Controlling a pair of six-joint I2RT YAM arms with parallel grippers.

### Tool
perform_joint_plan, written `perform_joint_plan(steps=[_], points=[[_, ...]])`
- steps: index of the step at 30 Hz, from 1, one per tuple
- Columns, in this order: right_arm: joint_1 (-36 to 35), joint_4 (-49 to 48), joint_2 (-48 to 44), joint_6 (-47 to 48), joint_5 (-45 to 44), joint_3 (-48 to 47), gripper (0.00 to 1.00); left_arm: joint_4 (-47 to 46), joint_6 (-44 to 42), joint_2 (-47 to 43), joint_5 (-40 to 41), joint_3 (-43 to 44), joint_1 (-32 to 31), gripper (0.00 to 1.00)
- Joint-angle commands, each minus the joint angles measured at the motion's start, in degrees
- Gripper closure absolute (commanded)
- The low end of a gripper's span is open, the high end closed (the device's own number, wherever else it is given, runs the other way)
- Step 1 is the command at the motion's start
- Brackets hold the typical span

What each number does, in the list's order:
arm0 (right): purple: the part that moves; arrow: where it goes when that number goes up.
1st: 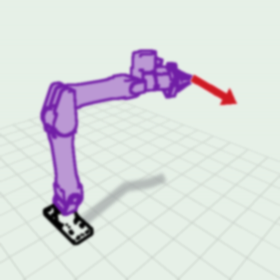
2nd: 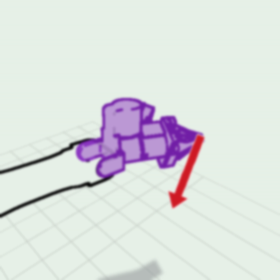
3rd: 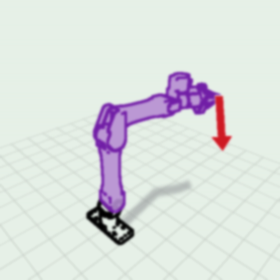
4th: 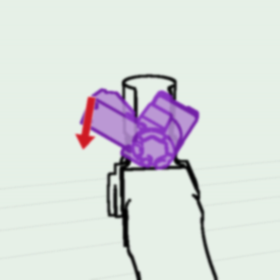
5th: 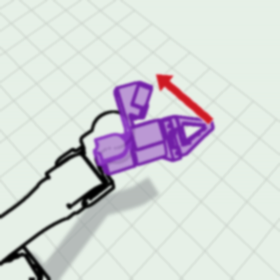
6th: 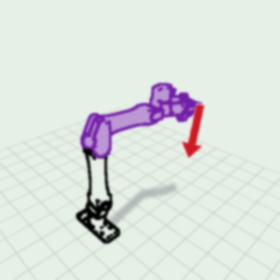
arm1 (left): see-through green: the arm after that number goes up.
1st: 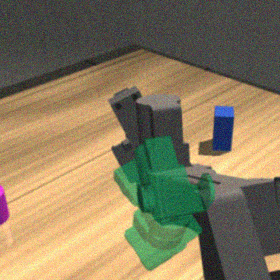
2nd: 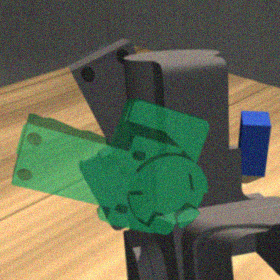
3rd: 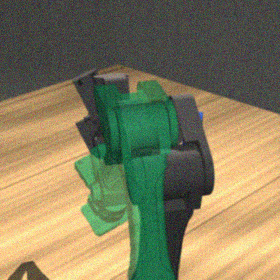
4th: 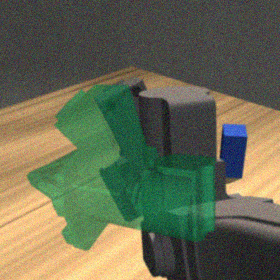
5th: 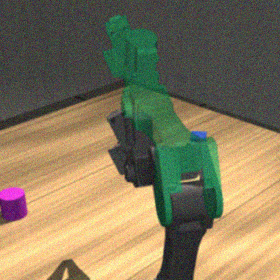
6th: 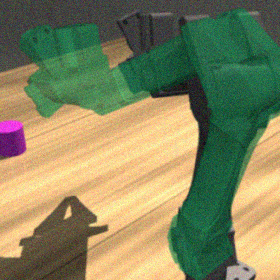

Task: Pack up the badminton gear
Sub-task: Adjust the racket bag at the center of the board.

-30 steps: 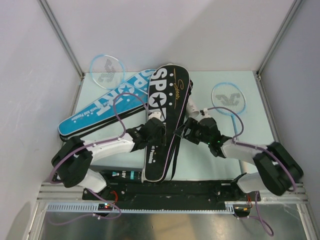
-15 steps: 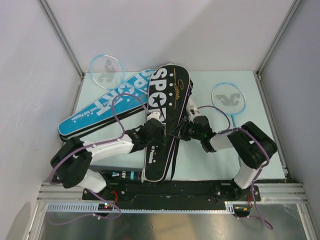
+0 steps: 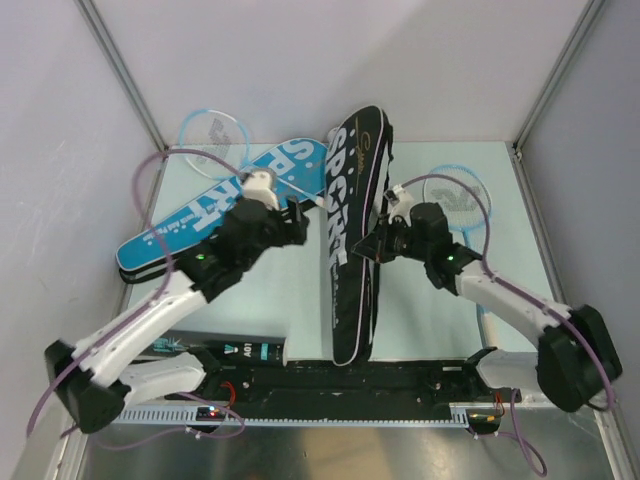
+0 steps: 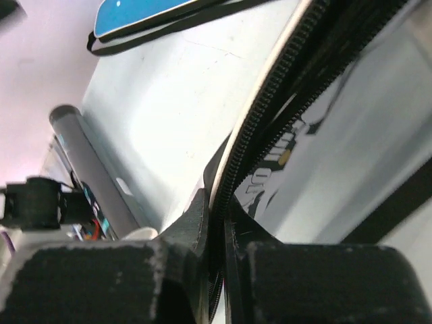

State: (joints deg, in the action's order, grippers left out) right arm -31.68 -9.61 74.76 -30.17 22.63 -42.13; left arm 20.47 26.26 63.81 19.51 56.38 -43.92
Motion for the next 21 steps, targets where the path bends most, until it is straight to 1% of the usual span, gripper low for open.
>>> perform_joint_plan(steps=[1, 4, 7, 9, 12, 15, 18, 21], points=[[0.9, 17.2, -9.7, 19.2, 2.1, -10.2, 1.0, 3.3, -7.8, -6.2, 2.4, 5.7, 6.2, 0.11], [0.4, 29.1, -12.1, 27.2, -1.2, -16.8, 1.0, 6.8, -8.8, -6.8, -0.4, 8.2, 10.7, 0.07], [-0.6, 35.9, -13.8, 34.6, -6.8, -20.6, 1.0, 8.9, -7.4, -7.4, -0.9, 10.3, 13.9, 0.02], [-1.0, 39.2, -14.5, 38.6, -10.2, -22.2, 1.0, 9.2, -6.1, -7.8, -0.3, 11.5, 14.9, 0.01], [-1.1, 42.7, -14.9, 43.4, -13.9, -23.8, 1.0, 9.3, -3.8, -7.4, -0.6, 13.4, 17.5, 0.0], [-1.5, 45.0, -14.9, 47.1, -15.5, -24.2, 1.0, 9.4, 1.1, -5.8, -2.3, 16.1, 21.4, 0.0], [-2.9, 45.4, -14.5, 50.1, -18.2, -23.3, 1.0, 9.4, 7.8, -4.9, -5.5, 18.0, 27.3, 0.03], [-5.6, 43.2, -14.3, 52.8, -21.8, -20.7, 1.0, 9.5, 13.0, -4.1, -8.3, 19.3, 32.6, 0.05]])
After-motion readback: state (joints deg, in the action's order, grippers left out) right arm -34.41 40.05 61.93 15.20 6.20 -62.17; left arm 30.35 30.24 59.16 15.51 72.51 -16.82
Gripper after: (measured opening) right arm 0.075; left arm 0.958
